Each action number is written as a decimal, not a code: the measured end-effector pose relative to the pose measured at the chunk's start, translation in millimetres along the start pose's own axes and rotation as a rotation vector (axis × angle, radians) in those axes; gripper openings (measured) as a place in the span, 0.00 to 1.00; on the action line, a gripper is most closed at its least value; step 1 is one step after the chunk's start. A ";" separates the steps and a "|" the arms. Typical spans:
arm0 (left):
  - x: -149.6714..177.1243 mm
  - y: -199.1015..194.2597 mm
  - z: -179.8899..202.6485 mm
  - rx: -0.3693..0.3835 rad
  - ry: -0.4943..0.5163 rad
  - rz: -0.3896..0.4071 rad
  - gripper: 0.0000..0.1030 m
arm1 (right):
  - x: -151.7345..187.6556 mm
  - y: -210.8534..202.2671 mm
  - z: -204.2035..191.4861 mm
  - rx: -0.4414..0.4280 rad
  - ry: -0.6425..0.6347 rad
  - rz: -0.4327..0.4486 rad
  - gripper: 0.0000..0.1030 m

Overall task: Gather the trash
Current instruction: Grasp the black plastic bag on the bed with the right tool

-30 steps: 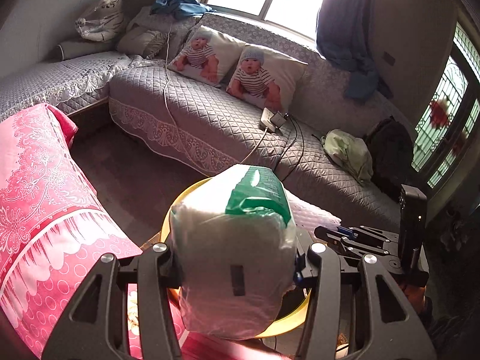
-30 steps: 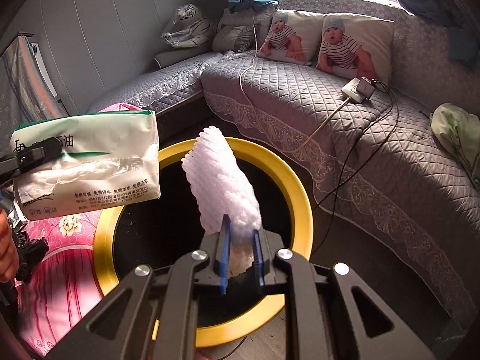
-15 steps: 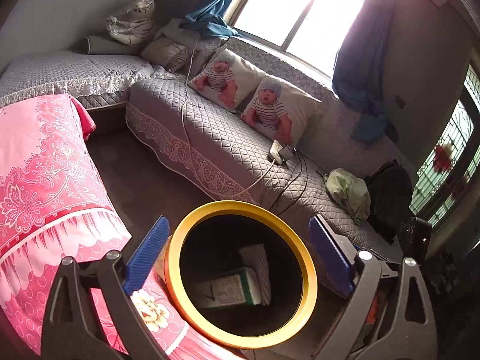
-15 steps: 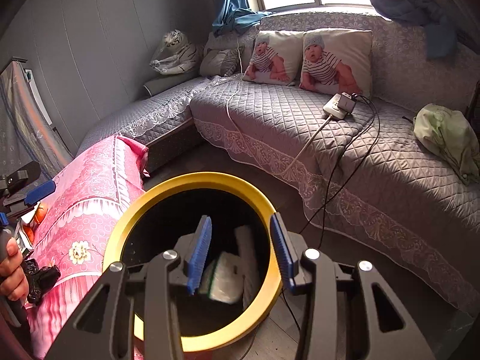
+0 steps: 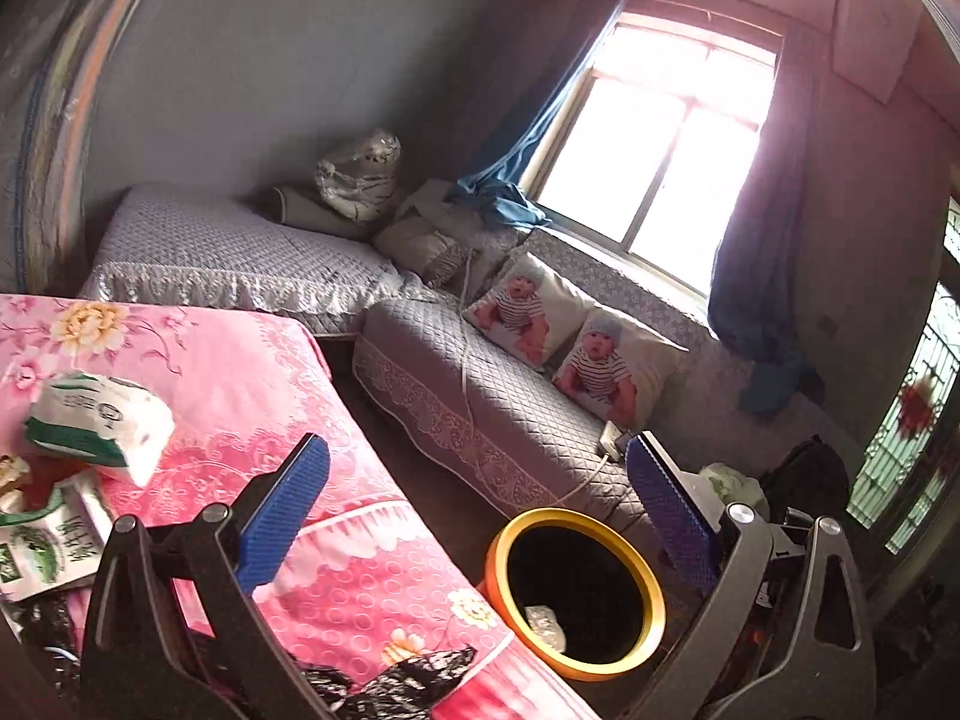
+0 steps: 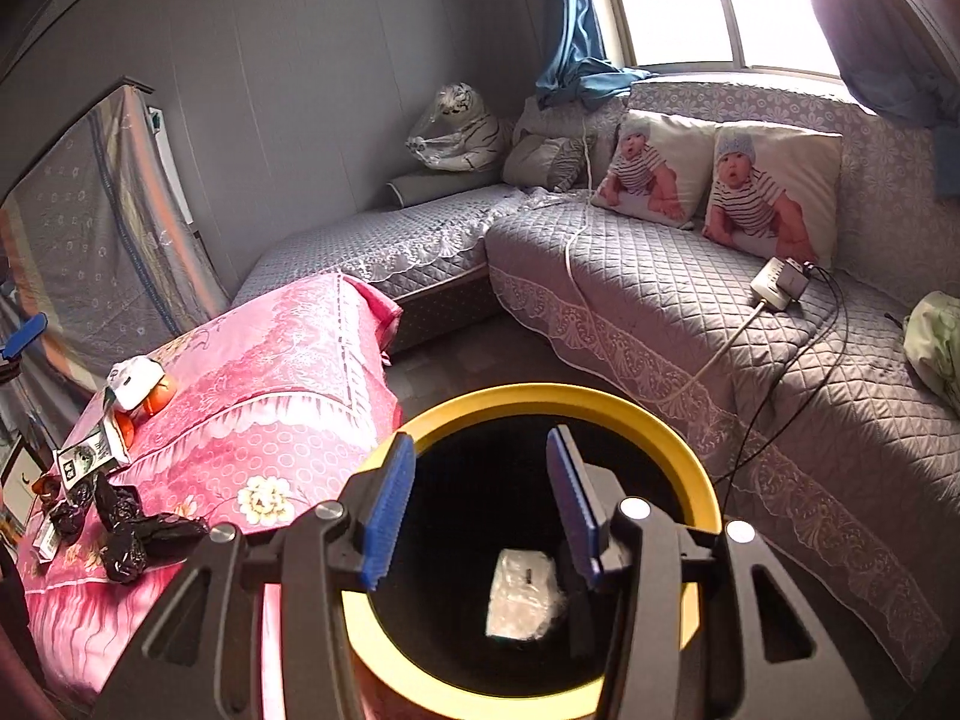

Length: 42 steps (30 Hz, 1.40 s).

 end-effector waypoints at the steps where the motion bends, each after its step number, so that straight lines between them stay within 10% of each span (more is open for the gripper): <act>1: -2.8 -16.8 -12.3 -0.054 0.008 0.028 0.92 | -0.4 2.0 -14.1 -0.030 -0.025 0.001 0.48; 10: 14.0 -162.7 -107.5 -0.413 0.049 0.179 0.92 | 13.8 25.1 -166.9 -0.337 -0.325 -0.073 0.53; 19: 80.6 -250.3 -136.5 -0.446 0.068 0.138 0.92 | 65.3 53.7 -296.4 -0.488 -0.639 -0.280 0.53; 33: 147.9 -203.5 -199.9 -0.452 -0.089 -0.125 0.92 | 93.7 110.7 -328.5 -0.416 -0.676 -0.415 0.53; 42: 158.1 -173.3 -215.3 -0.490 -0.113 -0.207 0.92 | 82.2 108.4 -316.7 -0.429 -0.606 -0.379 0.25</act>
Point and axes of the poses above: each gripper's, at about its wrist camera, not at the fingertips, and y roughly the way its jaws point, z to its right, x to its underside, the point moved 5 cm from there along y, roughly the way its jaws point, and after that the axes turned 2 degrees about -x, right-handed, at the moved point
